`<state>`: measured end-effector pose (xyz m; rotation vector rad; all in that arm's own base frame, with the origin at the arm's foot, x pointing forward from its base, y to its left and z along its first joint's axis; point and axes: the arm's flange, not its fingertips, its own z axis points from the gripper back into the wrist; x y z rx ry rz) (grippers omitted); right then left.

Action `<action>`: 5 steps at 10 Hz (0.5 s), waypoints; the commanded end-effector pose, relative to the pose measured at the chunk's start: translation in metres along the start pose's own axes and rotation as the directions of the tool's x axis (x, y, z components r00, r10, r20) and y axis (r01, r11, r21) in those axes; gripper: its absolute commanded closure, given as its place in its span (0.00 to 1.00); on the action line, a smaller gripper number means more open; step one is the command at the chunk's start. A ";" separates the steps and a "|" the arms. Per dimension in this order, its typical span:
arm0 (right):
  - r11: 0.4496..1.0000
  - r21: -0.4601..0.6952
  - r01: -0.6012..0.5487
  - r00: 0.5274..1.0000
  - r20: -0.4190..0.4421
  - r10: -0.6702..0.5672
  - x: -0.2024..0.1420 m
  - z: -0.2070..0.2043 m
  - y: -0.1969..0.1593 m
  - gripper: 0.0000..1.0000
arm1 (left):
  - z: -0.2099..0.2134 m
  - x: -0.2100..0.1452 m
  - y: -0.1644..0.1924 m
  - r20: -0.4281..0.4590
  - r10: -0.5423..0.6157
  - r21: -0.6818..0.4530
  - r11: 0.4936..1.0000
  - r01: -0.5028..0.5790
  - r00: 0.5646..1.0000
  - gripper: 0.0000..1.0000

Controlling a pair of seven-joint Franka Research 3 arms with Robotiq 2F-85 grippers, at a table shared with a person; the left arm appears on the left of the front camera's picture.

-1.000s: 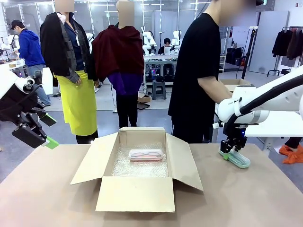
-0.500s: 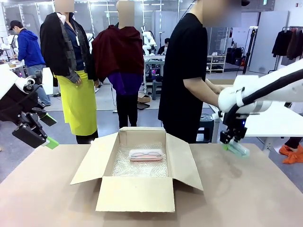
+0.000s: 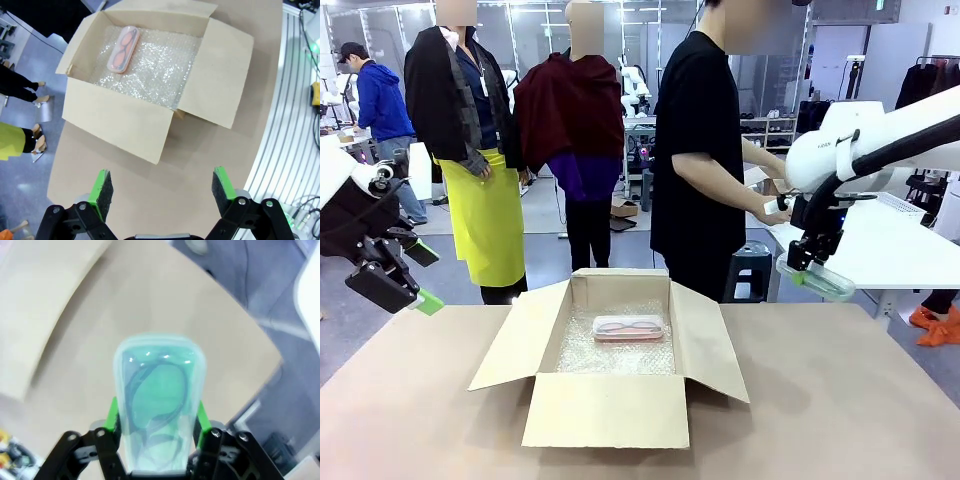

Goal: Pack the glasses set securely to prepare it for shipping.
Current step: Put the Glasses case from the right side of the table into the Package Box.

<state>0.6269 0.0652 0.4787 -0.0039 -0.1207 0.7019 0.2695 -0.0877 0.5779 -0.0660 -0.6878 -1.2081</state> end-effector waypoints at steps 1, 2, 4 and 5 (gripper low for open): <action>0.933 0.014 -0.360 0.933 0.029 0.360 -0.007 0.040 0.053 0.68 | 0.001 -0.001 0.001 -0.001 -0.006 0.004 1.000 0.006 1.000 0.00; 0.875 0.001 -0.485 0.875 0.017 0.485 0.002 0.055 0.084 0.68 | 0.001 -0.001 0.001 -0.001 -0.006 0.004 1.000 0.006 1.000 0.00; 0.783 0.013 -0.621 0.783 0.027 0.621 0.038 0.064 0.150 0.68 | 0.001 -0.001 0.001 -0.001 -0.006 0.004 1.000 0.006 1.000 0.00; 0.749 0.042 -0.661 0.750 0.032 0.660 0.058 0.062 0.179 0.68 | 0.001 -0.001 0.001 -0.001 -0.006 0.004 1.000 0.006 1.000 0.00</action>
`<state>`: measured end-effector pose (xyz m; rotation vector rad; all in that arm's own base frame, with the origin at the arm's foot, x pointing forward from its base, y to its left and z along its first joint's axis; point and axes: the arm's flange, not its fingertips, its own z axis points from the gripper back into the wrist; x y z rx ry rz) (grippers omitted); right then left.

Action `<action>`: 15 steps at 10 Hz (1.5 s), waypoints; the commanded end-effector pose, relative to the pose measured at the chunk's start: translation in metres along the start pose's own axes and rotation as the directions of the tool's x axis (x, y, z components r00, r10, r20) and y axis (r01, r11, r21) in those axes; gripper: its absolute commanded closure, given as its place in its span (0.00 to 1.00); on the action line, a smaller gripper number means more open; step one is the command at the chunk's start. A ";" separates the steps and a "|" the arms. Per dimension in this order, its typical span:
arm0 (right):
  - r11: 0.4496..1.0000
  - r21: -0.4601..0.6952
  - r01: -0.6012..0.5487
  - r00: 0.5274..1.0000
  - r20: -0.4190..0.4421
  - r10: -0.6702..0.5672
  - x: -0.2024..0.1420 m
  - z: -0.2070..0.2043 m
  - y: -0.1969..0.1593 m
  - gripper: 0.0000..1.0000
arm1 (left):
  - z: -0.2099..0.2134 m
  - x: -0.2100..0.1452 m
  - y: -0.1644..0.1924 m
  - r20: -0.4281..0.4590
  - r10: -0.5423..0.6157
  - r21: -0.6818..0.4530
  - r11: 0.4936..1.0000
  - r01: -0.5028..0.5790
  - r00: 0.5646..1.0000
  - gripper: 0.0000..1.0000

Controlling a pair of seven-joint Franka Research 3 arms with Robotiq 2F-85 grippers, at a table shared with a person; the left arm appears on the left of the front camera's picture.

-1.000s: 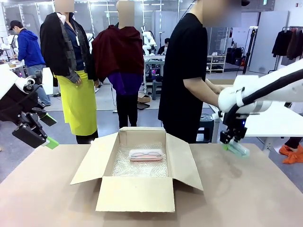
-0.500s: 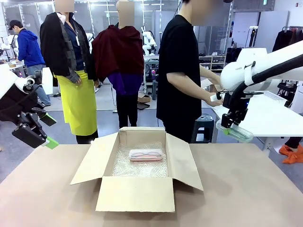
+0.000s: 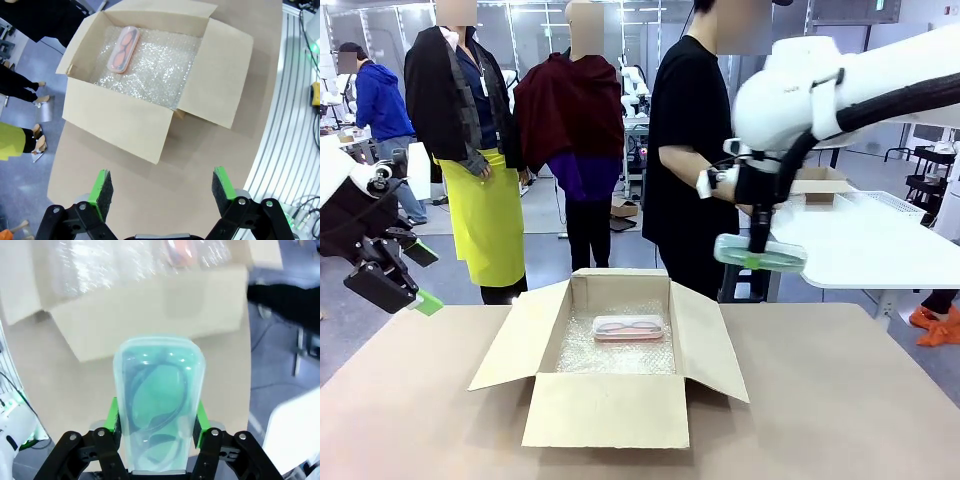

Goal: Pack the glasses set securely to prepare it for shipping.
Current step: Put the Glasses case from the right side of the table into the Package Box.

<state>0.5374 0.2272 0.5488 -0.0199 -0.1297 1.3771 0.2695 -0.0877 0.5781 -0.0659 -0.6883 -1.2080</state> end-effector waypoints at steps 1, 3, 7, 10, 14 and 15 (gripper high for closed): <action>0.995 0.046 -0.085 0.996 0.006 0.085 0.045 -0.018 0.003 0.68 | 0.001 -0.001 0.000 -0.001 -0.006 0.004 1.000 0.006 1.000 0.00; 0.990 0.048 -0.133 0.990 -0.029 0.135 0.111 -0.042 0.019 0.68 | 0.001 -0.001 0.000 -0.001 -0.006 0.004 1.000 0.006 1.000 0.00; 0.983 0.025 -0.181 0.982 -0.048 0.182 0.200 -0.096 0.038 0.68 | 0.001 -0.001 0.000 -0.001 -0.006 0.004 1.000 0.006 1.000 0.00; 0.986 0.071 -0.153 0.984 -0.076 0.158 0.221 -0.146 0.038 0.68 | 0.001 -0.001 0.000 -0.001 -0.006 0.004 1.000 0.006 1.000 0.00; 0.988 0.115 -0.108 0.991 -0.068 0.116 0.215 -0.197 0.039 0.33 | 0.001 -0.001 0.000 -0.001 -0.006 0.004 1.000 0.006 1.000 0.00; 0.982 0.150 -0.119 0.988 -0.083 0.132 0.210 -0.208 0.038 0.30 | 0.001 -0.001 0.000 -0.001 -0.006 0.004 1.000 0.006 1.000 0.00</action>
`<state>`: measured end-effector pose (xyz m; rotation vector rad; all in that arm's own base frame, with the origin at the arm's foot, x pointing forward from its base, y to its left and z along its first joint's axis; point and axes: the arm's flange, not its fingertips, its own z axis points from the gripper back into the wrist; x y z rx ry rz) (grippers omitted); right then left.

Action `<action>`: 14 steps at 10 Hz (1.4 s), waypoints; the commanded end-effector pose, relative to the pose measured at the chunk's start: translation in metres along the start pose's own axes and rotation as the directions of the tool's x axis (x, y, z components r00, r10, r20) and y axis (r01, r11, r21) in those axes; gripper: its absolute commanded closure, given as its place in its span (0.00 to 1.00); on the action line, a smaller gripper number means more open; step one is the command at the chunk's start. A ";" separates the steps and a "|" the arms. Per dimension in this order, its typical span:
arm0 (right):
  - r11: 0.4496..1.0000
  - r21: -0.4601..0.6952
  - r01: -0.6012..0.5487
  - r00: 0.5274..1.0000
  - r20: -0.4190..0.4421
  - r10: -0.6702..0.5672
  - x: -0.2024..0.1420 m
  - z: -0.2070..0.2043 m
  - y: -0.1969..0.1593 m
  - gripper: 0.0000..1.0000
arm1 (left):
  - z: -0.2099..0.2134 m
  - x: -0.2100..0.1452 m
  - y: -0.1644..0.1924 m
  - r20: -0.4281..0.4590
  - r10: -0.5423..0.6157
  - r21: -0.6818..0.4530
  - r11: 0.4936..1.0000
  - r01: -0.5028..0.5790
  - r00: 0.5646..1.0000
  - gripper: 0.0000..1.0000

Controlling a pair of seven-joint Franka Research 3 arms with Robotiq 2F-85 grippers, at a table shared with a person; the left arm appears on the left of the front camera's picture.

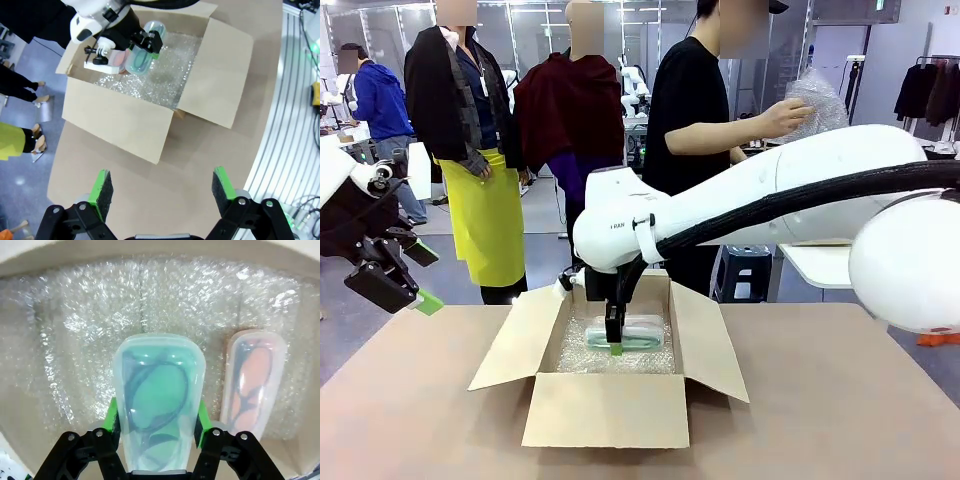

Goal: Pack the glasses set securely to prepare it for shipping.
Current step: Put the Glasses case from the right side of the table into the Package Box.

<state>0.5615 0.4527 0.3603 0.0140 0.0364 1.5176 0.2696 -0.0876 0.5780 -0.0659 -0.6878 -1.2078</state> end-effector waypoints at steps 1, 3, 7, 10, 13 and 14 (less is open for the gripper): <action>1.000 0.021 0.010 1.000 -0.009 -0.010 -0.002 -0.009 0.001 0.17 | 0.001 -0.001 0.000 -0.001 -0.007 0.004 1.000 0.007 1.000 0.00; 1.000 0.014 0.003 1.000 -0.019 -0.003 -0.005 -0.005 0.002 0.10 | 0.001 -0.001 0.000 -0.001 -0.007 0.004 1.000 0.007 1.000 0.00; 0.999 -0.005 0.050 0.998 -0.022 -0.050 -0.020 0.005 0.001 0.00 | 0.001 -0.001 0.000 -0.001 -0.007 0.004 1.000 0.007 1.000 0.00; 1.000 0.009 0.007 1.000 -0.009 -0.007 -0.006 -0.003 -0.003 0.00 | 0.001 -0.001 0.000 -0.001 -0.007 0.004 1.000 0.007 1.000 0.00; 1.000 0.009 0.007 1.000 -0.009 -0.007 -0.006 -0.003 -0.003 0.00 | 0.001 -0.001 0.000 -0.001 -0.007 0.004 1.000 0.007 1.000 0.00; 1.000 0.009 0.007 1.000 -0.009 -0.007 -0.006 -0.003 -0.003 0.00 | 0.001 -0.001 0.000 -0.001 -0.007 0.004 1.000 0.007 1.000 0.00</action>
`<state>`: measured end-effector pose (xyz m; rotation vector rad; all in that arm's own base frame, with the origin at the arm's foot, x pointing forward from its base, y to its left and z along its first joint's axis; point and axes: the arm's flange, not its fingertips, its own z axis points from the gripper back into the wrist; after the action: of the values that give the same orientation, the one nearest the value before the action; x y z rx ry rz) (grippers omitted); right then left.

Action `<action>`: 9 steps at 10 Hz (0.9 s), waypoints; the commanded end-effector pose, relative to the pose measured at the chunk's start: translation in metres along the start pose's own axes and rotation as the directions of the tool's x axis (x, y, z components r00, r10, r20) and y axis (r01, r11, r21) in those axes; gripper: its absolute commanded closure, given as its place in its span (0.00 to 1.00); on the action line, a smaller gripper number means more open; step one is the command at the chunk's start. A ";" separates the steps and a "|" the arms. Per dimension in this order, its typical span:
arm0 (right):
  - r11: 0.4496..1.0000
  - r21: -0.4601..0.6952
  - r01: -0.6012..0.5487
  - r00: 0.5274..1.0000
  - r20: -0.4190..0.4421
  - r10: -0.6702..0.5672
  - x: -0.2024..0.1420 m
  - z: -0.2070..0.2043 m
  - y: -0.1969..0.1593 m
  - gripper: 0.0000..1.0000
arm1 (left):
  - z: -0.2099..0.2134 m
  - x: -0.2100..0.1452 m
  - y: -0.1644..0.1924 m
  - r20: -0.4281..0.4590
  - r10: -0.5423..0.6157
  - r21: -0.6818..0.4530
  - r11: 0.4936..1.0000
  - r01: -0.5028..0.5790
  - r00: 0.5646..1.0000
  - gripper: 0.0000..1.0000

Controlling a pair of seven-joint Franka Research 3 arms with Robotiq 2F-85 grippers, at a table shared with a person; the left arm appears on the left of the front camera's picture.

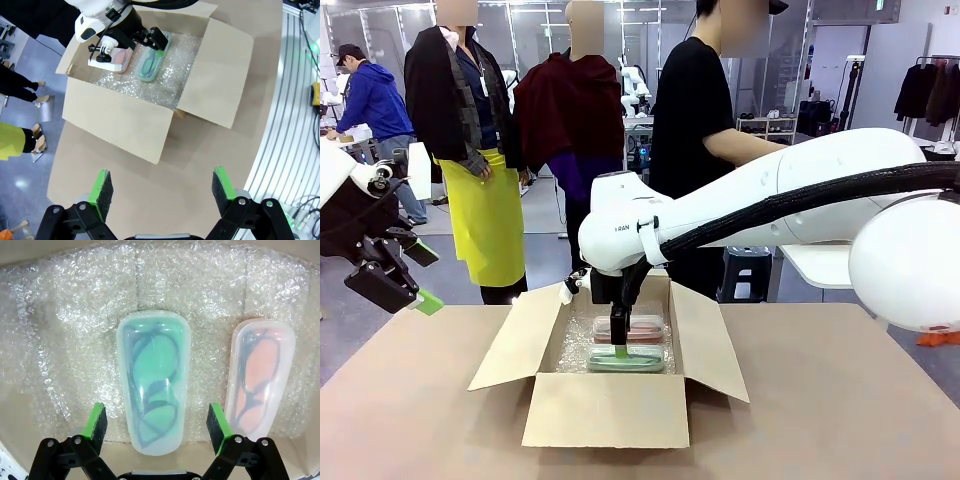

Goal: Pack the glasses set securely to prepare it for shipping.
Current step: Position the Package Box on the left side of the table.

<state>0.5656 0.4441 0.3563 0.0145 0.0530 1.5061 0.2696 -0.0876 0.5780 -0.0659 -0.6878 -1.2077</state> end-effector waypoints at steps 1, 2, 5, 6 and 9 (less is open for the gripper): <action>1.000 -0.002 -0.004 1.000 0.001 0.004 0.002 0.001 0.002 0.00 | 0.001 -0.001 0.000 -0.001 -0.007 0.004 1.000 0.007 1.000 0.00; 1.000 -0.002 -0.004 1.000 0.001 0.004 0.002 0.001 0.002 0.00 | 0.001 -0.001 0.000 -0.001 -0.007 0.004 1.000 0.007 1.000 0.00; 1.000 -0.002 -0.004 1.000 0.001 0.004 0.002 0.001 0.002 0.00 | 0.001 -0.001 0.000 -0.001 -0.007 0.004 1.000 0.007 1.000 0.00; 1.000 -0.002 -0.004 1.000 0.001 0.004 0.002 0.001 0.002 0.00 | 0.001 -0.001 0.000 -0.001 -0.007 0.004 1.000 0.007 1.000 0.00; 0.998 -0.051 -0.023 1.000 -0.003 0.023 -0.016 0.026 0.013 0.00 | -0.005 0.009 0.024 0.015 0.128 0.003 0.992 -0.128 0.992 0.00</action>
<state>0.5662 0.4422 0.3631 0.0075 0.0427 1.5081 0.2748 -0.0863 0.5790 -0.0811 -0.6856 -1.1711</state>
